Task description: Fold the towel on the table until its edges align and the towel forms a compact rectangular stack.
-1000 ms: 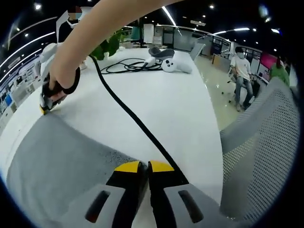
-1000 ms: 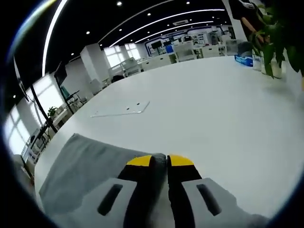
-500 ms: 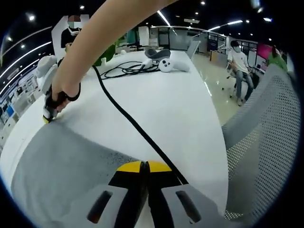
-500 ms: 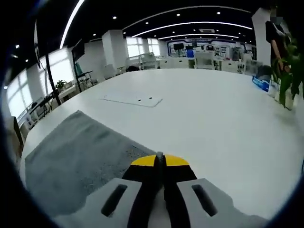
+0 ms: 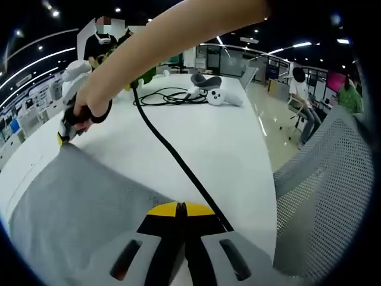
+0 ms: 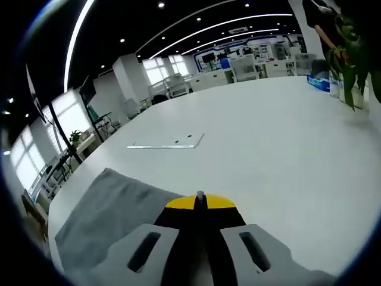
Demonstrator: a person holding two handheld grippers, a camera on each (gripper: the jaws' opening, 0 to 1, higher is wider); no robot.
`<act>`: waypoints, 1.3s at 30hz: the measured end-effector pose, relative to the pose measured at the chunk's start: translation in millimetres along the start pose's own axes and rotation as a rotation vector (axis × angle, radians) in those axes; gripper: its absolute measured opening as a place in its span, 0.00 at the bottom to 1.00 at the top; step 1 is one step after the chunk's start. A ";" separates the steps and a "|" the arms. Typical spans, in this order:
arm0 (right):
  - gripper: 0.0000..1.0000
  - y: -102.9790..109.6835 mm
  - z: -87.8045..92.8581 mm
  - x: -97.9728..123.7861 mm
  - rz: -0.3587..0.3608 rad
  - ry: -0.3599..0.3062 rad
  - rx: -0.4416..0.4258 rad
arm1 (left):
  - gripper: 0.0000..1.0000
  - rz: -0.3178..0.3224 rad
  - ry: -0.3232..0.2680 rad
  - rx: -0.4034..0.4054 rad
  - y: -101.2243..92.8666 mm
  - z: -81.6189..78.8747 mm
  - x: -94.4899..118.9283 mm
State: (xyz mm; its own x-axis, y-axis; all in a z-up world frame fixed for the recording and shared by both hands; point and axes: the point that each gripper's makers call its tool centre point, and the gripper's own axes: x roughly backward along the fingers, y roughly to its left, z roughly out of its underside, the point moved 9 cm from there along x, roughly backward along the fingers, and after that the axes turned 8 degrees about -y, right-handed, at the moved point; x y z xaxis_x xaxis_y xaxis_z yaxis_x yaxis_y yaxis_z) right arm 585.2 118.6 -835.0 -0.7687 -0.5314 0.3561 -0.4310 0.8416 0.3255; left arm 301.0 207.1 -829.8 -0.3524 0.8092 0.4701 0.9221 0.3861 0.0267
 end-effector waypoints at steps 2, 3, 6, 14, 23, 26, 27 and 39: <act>0.01 1.5 -2.8 1.6 0.001 -0.006 -0.011 | 0.01 -0.009 -0.013 0.009 1.0 -3.2 5.6; 0.01 2.9 -4.3 2.6 0.000 -0.009 -0.024 | 0.01 -0.011 -0.023 0.017 1.2 -4.8 7.6; 0.01 7.8 -9.6 4.9 -0.007 -0.020 -0.038 | 0.01 -0.018 -0.058 0.035 0.7 -11.5 14.0; 0.01 25.6 -28.9 10.9 -0.034 -0.056 -0.057 | 0.01 -0.102 -0.134 0.112 2.2 -24.7 34.7; 0.01 49.6 -47.9 12.2 -0.060 -0.087 -0.069 | 0.01 -0.193 -0.198 0.277 5.2 -27.6 67.2; 0.01 56.7 -53.0 11.9 -0.066 -0.096 -0.072 | 0.01 -0.236 -0.222 0.337 6.6 -26.1 84.7; 0.01 59.4 -55.0 11.2 -0.069 -0.099 -0.076 | 0.01 -0.248 -0.224 0.346 7.0 -25.1 88.6; 0.01 89.8 -72.4 5.3 -0.094 -0.113 -0.088 | 0.01 -0.312 -0.271 0.395 5.8 -27.0 119.0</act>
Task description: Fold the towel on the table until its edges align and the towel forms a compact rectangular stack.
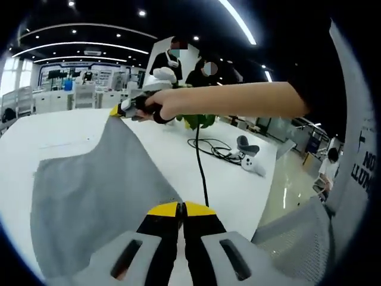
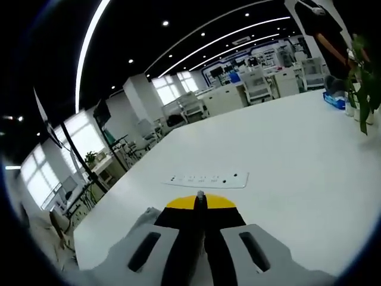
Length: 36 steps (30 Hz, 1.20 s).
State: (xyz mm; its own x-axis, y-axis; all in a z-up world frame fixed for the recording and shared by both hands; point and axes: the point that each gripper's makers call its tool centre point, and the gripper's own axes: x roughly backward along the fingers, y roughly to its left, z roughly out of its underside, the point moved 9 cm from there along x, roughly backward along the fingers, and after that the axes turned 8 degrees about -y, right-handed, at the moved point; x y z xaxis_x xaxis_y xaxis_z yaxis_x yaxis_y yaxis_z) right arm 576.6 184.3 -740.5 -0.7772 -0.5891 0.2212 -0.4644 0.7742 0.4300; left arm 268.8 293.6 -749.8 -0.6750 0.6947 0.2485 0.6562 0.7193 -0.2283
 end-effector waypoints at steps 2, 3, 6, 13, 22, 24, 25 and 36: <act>0.01 2.9 -1.4 -1.9 0.000 0.000 -0.003 | 0.01 0.001 0.008 -0.007 -0.3 0.4 4.5; 0.01 4.2 -1.9 -3.0 -0.002 0.002 -0.006 | 0.01 0.001 0.011 -0.013 -0.1 0.9 6.5; 0.00 11.9 -2.3 -6.3 -0.001 0.007 -0.013 | 0.01 -0.007 0.010 -0.018 3.9 0.4 13.4; 0.00 31.8 -5.9 -14.8 0.001 0.013 0.001 | 0.01 -0.026 -0.002 0.002 17.1 1.2 28.8; 0.01 61.4 -3.0 -32.1 -0.007 0.017 0.012 | 0.01 -0.078 -0.013 0.047 44.3 4.5 56.3; 0.01 70.1 -0.7 -38.2 -0.014 0.019 0.013 | 0.02 -0.089 -0.016 0.055 48.6 4.5 63.2; 0.01 72.8 0.0 -39.9 -0.016 0.020 0.011 | 0.02 -0.095 -0.018 0.060 51.0 4.5 66.9; 0.01 106.2 11.4 -62.9 -0.032 0.034 0.001 | 0.02 -0.130 -0.017 0.078 75.3 7.1 96.5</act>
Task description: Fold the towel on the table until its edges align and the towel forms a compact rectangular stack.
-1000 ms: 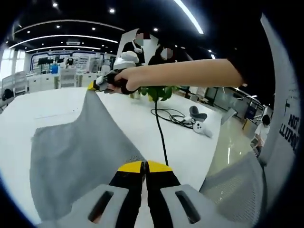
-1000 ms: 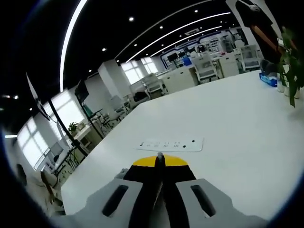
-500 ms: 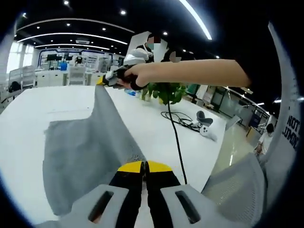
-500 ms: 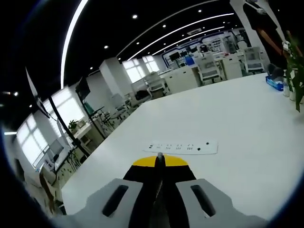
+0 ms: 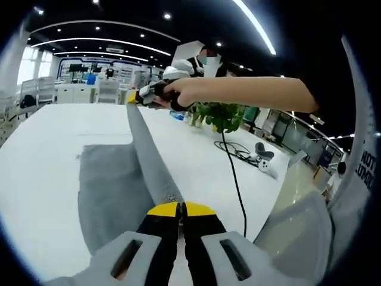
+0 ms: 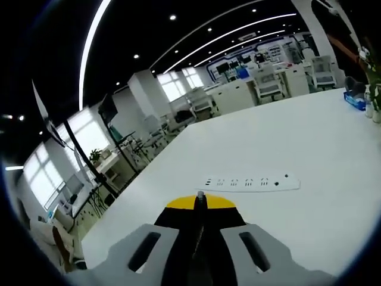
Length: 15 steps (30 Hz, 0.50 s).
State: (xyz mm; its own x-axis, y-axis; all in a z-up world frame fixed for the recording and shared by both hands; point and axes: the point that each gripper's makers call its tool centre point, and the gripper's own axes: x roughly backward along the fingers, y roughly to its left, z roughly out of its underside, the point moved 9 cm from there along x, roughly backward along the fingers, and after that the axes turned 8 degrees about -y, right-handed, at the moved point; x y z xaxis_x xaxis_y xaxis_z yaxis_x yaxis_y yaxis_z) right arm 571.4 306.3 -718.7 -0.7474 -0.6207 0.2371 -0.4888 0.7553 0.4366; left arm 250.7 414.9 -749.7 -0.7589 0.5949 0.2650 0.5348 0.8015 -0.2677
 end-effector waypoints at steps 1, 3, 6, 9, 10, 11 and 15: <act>0.01 2.0 0.8 -1.7 -0.001 0.001 0.000 | 0.02 -0.004 0.000 -0.001 1.9 -0.2 2.0; 0.01 6.0 3.1 -6.0 -0.002 0.002 0.003 | 0.02 -0.013 0.001 0.001 8.8 0.8 6.8; 0.01 11.6 7.9 -11.5 0.003 0.004 0.007 | 0.02 -0.025 0.006 0.003 18.1 2.7 13.8; 0.01 17.2 14.0 -17.0 0.011 0.001 -0.004 | 0.02 -0.030 0.017 -0.001 25.8 4.2 19.1; 0.01 19.3 15.0 -17.9 0.009 -0.006 -0.006 | 0.02 -0.031 0.018 0.002 28.2 4.1 20.7; 0.01 21.3 16.1 -19.2 0.007 -0.011 -0.008 | 0.02 -0.032 0.016 0.007 30.2 3.9 22.3; 0.01 29.8 20.0 -28.0 0.013 -0.006 -0.001 | 0.02 -0.029 0.012 0.016 38.5 4.2 28.9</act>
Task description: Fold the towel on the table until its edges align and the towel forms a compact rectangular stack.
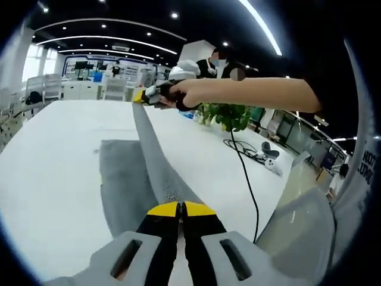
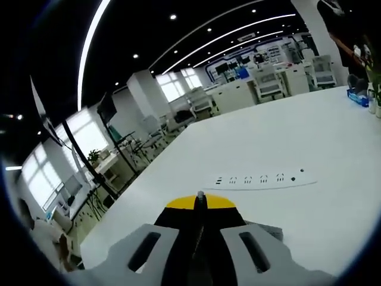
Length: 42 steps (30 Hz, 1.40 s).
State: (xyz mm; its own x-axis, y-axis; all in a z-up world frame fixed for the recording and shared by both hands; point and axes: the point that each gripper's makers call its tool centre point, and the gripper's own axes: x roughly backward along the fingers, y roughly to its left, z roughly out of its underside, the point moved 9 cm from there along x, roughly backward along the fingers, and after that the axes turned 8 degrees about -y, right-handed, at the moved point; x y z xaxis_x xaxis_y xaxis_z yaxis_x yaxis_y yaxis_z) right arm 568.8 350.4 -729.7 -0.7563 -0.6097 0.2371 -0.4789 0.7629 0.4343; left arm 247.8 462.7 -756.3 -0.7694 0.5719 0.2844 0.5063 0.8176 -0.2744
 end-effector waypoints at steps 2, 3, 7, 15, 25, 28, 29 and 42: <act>0.01 4.4 2.0 -4.3 0.003 0.002 0.002 | 0.02 0.000 -0.005 0.010 5.4 0.6 2.7; 0.01 7.6 2.8 -6.0 0.002 -0.004 0.004 | 0.02 0.000 -0.005 0.016 8.6 0.9 4.2; 0.01 17.0 8.6 -13.8 -0.010 -0.009 0.043 | 0.02 -0.004 -0.003 0.061 22.4 4.8 9.9; 0.01 15.4 29.7 -32.6 0.025 0.029 0.063 | 0.02 -0.073 0.034 0.150 55.2 28.7 11.9; 0.01 10.5 60.6 -54.4 0.060 0.101 0.122 | 0.02 -0.129 0.091 0.236 71.5 55.2 6.5; 0.01 11.2 68.1 -60.7 0.056 0.118 0.144 | 0.02 -0.141 0.112 0.251 78.2 63.4 5.2; 0.01 11.3 70.2 -62.6 0.055 0.126 0.158 | 0.02 -0.148 0.118 0.254 79.7 65.1 5.3; 0.04 13.3 90.6 -84.9 0.020 0.179 0.203 | 0.04 -0.150 0.174 0.285 89.7 77.3 6.3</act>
State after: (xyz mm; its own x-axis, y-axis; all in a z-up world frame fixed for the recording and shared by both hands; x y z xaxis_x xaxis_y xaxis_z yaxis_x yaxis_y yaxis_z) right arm 586.2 431.7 -822.7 -0.6843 -0.6089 0.4012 -0.5583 0.7914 0.2489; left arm 258.2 534.4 -850.1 -0.7365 0.4700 0.4865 0.2450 0.8557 -0.4558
